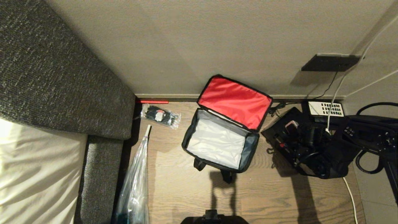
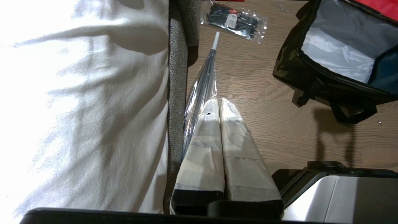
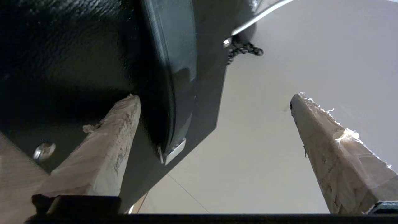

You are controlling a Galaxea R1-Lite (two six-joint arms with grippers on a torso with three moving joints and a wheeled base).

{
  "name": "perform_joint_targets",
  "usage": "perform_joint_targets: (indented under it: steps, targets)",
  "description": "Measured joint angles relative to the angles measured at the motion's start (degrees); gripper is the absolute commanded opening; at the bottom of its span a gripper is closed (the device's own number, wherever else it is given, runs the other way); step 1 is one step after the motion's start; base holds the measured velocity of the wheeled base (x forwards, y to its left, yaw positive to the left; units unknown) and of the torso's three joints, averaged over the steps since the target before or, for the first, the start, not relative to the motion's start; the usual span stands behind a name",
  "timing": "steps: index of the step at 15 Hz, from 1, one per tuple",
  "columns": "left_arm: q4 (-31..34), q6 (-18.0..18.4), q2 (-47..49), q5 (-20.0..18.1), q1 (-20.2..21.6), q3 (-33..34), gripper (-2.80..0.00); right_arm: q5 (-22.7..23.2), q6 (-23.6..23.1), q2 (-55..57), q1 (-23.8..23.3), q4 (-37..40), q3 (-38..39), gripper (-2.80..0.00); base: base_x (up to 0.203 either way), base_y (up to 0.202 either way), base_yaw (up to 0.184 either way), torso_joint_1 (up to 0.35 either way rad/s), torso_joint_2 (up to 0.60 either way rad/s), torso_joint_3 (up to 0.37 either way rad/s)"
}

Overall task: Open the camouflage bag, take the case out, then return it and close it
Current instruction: Grip the handle again

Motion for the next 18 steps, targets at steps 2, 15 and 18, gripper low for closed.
perform_joint_targets:
  steps: [2, 15, 18]
  targets:
    - [0.00, -0.03, 0.00, -0.02, 0.00, -0.02, -2.80, -0.25, 0.01, 1.07, -0.12, -1.18, -1.43, 0.00, 0.000, 0.000, 0.000, 0.000, 0.00, 0.000]
    - [-0.02, -0.03, 0.00, 0.00, 0.00, -0.05, -2.80, -1.07, -0.41, 2.79, -1.58, -3.77, -5.70, -2.80, 0.000, 0.000, 0.000, 0.000, 0.00, 0.000]
    - [0.00, -0.03, 0.00, 0.00, 0.00, -0.05, -2.80, -1.12, -0.38, 3.00, -1.57, -3.67, -5.42, -2.80, 0.000, 0.000, 0.000, 0.000, 0.00, 0.000]
